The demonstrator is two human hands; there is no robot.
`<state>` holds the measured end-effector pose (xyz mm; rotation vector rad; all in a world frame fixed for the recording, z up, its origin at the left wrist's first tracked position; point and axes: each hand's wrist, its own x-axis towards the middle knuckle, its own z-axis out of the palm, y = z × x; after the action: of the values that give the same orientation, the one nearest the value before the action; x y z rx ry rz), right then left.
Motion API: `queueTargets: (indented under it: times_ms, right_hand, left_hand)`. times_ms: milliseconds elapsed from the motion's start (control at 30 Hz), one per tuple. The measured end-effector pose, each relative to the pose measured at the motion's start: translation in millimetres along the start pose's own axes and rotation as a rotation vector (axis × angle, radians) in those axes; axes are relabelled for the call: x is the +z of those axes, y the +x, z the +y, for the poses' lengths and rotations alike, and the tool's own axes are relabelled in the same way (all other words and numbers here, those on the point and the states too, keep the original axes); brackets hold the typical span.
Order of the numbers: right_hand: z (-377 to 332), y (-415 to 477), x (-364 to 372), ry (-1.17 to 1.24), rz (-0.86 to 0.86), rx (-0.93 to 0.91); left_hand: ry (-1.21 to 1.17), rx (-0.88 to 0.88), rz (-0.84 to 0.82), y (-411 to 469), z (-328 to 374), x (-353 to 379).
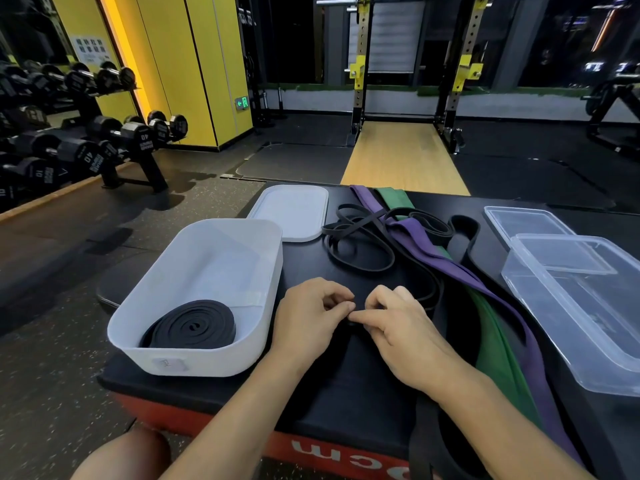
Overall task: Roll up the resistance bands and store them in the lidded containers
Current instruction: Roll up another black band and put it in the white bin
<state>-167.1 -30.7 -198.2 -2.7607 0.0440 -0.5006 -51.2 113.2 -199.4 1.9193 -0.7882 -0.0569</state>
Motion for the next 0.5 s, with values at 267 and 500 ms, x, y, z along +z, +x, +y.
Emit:
queueTargets:
  times_ms: [267, 500]
  right_hand:
    - [-4.4, 2.6, 1.6, 0.061, -0.021, 0.076]
    - [0.2, 1.9, 2.0, 0.082, 0.031, 0.109]
  left_hand:
    - [-0.031, -0.067, -0.037, 3.5, -2.7, -2.3]
    - [-0.080, -0.094, -0.055, 2.1, -0.9, -4.4]
